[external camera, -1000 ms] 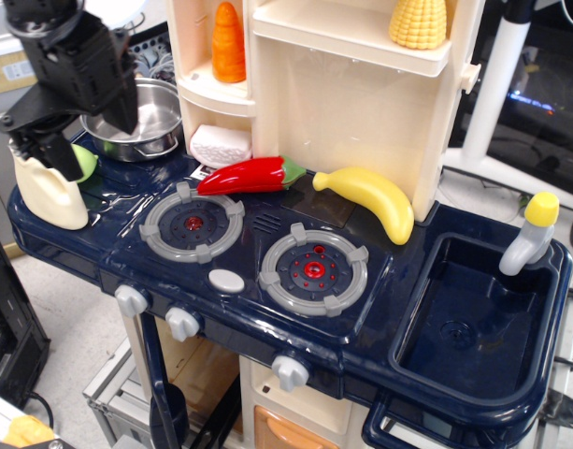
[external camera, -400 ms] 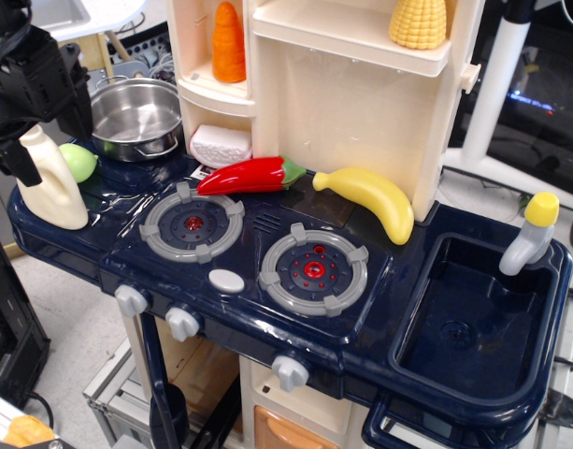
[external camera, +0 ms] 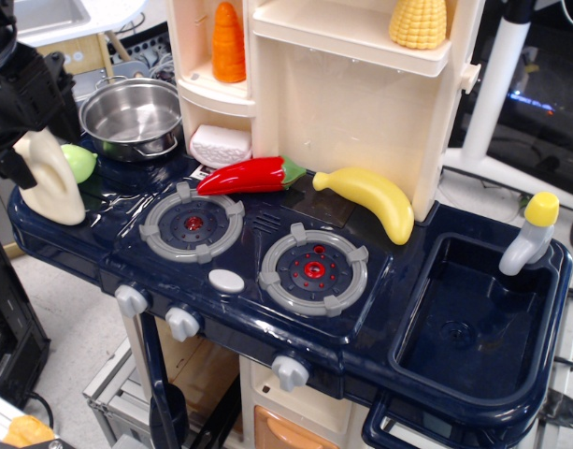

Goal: Put detergent in sink

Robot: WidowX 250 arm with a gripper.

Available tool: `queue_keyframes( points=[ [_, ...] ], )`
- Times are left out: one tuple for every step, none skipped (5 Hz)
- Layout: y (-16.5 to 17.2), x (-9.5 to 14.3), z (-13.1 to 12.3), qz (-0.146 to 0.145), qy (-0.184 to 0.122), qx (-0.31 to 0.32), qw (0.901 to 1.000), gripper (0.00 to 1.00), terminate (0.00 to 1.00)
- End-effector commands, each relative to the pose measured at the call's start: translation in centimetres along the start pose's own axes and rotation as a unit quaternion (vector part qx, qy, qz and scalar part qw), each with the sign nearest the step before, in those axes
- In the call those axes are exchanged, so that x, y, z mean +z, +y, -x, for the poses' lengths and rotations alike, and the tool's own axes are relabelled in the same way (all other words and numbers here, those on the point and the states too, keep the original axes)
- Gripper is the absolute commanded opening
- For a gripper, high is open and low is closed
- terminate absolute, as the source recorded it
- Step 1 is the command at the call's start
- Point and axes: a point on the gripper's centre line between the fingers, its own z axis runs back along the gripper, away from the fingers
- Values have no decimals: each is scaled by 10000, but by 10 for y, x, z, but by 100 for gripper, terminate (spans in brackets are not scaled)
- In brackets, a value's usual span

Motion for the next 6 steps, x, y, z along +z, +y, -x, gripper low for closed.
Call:
queue_keyframes(
  points=[
    [18, 20, -28, 27, 152, 821, 9965, 0, 0],
    [25, 46, -74, 18, 402, 1423, 9890, 0, 0],
    [37, 58, -116, 211, 100, 2276, 9735, 0, 0],
    [44, 48, -160, 183, -84, 3350, 9420, 0, 0],
    [54, 49, -206, 299, -327, 3976, 9165, 0, 0],
    [69, 65, -249, 487, -335, 4632, 8843, 0, 0]
  ],
)
